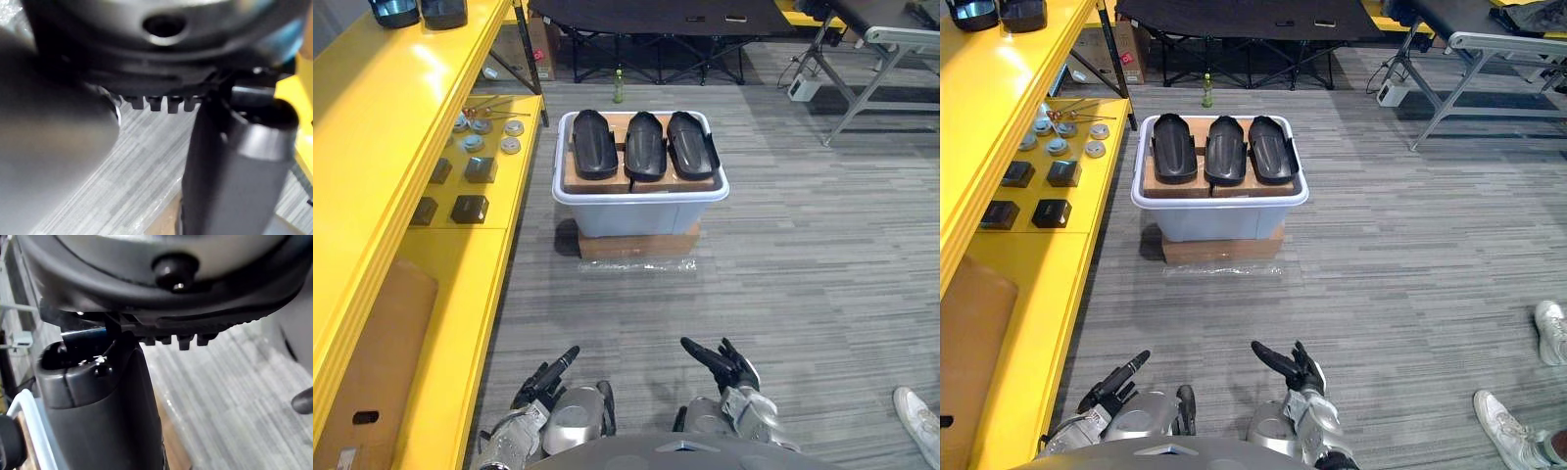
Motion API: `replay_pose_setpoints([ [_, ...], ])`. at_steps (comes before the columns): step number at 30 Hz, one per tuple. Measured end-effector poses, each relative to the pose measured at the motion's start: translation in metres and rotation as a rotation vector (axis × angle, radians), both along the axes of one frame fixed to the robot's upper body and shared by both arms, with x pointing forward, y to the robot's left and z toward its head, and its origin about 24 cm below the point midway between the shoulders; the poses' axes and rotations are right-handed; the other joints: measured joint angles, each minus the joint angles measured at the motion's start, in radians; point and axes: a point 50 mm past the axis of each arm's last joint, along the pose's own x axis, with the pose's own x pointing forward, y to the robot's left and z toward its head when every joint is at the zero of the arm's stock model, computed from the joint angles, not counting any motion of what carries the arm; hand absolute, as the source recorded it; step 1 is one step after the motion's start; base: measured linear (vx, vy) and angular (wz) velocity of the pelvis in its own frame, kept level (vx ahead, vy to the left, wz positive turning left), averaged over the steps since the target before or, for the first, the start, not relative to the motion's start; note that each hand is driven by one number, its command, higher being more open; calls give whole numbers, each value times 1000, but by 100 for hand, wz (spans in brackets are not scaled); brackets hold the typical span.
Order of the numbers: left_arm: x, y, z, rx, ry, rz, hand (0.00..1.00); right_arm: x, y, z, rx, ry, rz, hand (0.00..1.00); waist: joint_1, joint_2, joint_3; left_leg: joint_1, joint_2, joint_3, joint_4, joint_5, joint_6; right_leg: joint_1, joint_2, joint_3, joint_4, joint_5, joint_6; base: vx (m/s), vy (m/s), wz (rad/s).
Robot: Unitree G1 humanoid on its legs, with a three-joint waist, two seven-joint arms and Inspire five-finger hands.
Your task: Walk over and take three plastic housings, then place them on the shelf
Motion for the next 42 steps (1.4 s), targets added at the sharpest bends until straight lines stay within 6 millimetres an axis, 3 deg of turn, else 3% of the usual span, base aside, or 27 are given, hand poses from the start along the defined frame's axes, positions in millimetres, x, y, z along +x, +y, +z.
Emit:
replay_pose_setpoints([
  [1,2,-1,0,2,-1,-5,100,2,0,1,-6,-4,-2,100,0,5,3,6,3,-2,-6,-5,-7,-22,-1,5,-56,15,23,238,-30,5],
  [3,7,-2,2,-16,-18,21,100,-2,-6,-2,-50,21,12,100,1,4,3,38,17,-15,-2,-41,-43,-72,-7,82,-273,165,36,309,-93,12],
  [4,7,-1,2,-23,-20,36,100,-3,-8,-2,-55,16,13,100,2,1,5,48,21,-23,14,-60,-59,-75,-6,99,-304,205,43,381,-261,31],
  [5,4,1,1,-18,-22,54,100,-11,-11,-4,-72,25,20,100,2,-9,4,69,36,-51,67,-123,-94,-57,-9,126,-326,258,33,323,-287,43],
  [6,2,4,2,-8,-25,61,100,-19,-11,-8,-75,45,25,100,2,-24,-7,78,38,-73,100,-162,-106,-47,-11,141,-319,287,26,338,-336,56],
  [7,2,4,1,-7,-25,74,100,-23,-14,-9,-82,56,24,100,-3,-23,-10,83,50,-95,123,-186,-113,-41,-10,141,-288,338,26,294,-338,65],
  [8,-1,2,0,-21,-17,98,100,-31,-20,-11,-99,83,13,100,-6,-3,-26,85,88,-131,139,-223,-138,-52,15,126,-215,347,9,426,-480,65],
  [9,-5,-3,-2,-35,-2,115,100,-41,-29,-14,-116,117,-5,100,-2,30,-53,84,138,-149,128,-228,-157,-63,48,90,-178,290,-15,428,-444,60],
  [10,-9,-3,-3,-36,7,128,100,-43,-31,-14,-118,123,-18,100,1,40,-59,74,146,-167,151,-212,-169,-60,62,74,-174,271,-25,399,-411,48],
  [12,-3,0,-1,-47,-30,168,100,-49,-40,-15,-133,146,-49,100,-6,48,-59,-23,170,-200,339,-137,-184,-24,70,32,-181,239,-43,273,-298,49],
  [13,-3,-1,-1,-54,-29,181,100,-54,-45,-17,-138,164,-57,100,-8,52,-51,-80,198,-192,475,-105,-211,47,83,4,-227,234,-51,236,-224,44],
  [15,-3,-3,-1,-63,-31,188,100,-63,-53,-17,-160,182,-66,100,-6,65,-50,-96,206,-126,481,-116,-228,141,89,-12,-284,235,-52,296,-170,21],
  [17,-4,-5,-2,-72,-31,188,100,-63,-56,-16,-166,177,-78,100,-10,66,-51,-96,177,-80,272,-107,-224,171,84,-18,-329,238,-41,210,-43,-4],
  [18,-4,-8,-2,-79,-35,181,100,-62,-57,-15,-180,178,-62,100,-10,67,-51,-99,142,-86,95,-63,-220,181,80,-15,-345,235,-29,234,50,-6],
  [20,-3,-7,-2,-85,-42,187,100,-61,-57,-15,-181,173,-65,100,1,59,-50,-86,97,-100,-26,67,-200,186,60,0,-353,228,-17,231,88,-5],
  [21,-4,-8,-2,-92,-42,185,100,-61,-53,-16,-170,171,-66,100,-2,52,-50,-65,74,-81,-67,83,-182,191,41,1,-366,232,12,192,80,-3],
  [25,0,-4,0,-85,-66,159,100,-52,-42,-14,-149,132,-56,100,3,26,-30,-70,45,-42,-5,55,-141,222,12,8,-407,254,35,222,113,-9],
  [28,6,-2,2,-40,-70,86,100,-35,-41,-6,-139,58,-41,100,-1,18,-29,-53,26,-31,11,-35,-119,210,-22,16,-348,199,65,188,129,-12],
  [29,7,-1,2,-24,-57,60,100,-30,-41,-3,-148,26,-39,100,-5,9,-26,-39,4,-31,2,-47,-105,177,-60,23,-241,156,78,173,185,5],
  [30,6,-4,1,-18,-35,39,100,-28,-43,-1,-159,10,-29,100,-5,9,-27,-18,-11,-34,-15,-52,-96,107,-93,45,-74,139,69,143,146,12],
  [32,9,-3,2,-4,-34,15,100,-24,-37,2,-164,-29,-6,100,-15,2,-25,20,-24,-66,-25,-44,-86,26,-137,72,154,158,46,176,98,49],
  [34,11,1,3,12,-34,6,100,-26,-20,1,-135,-45,34,100,-31,-17,-32,27,-9,-98,-8,-38,-83,6,-124,81,147,97,49,228,4,63],
  [36,11,5,4,26,-30,10,100,-23,-5,4,-113,-87,83,100,-32,-24,-36,31,21,-126,-5,-40,-93,-15,-69,83,9,101,40,212,-116,41],
  [37,11,5,4,23,-28,13,100,-20,-1,6,-104,-106,87,100,-32,-35,-42,29,26,-136,-5,-43,-103,-20,-51,87,-73,131,41,200,-165,36],
  [38,12,8,5,21,-33,23,100,-19,3,8,-96,-119,85,100,-30,-61,-53,29,14,-142,-4,-51,-119,-25,-41,101,-146,254,27,202,-205,24],
  [39,8,7,3,7,-17,38,100,-25,2,7,-102,-120,80,100,-29,-62,-58,41,24,-154,-3,-66,-142,-5,-30,102,-170,259,27,201,-181,9],
  [42,7,-1,1,-17,-6,36,100,-29,-6,6,-128,-108,80,100,-37,-31,-67,47,72,-147,-5,-79,-165,47,22,81,-271,273,25,121,-117,-7],
])
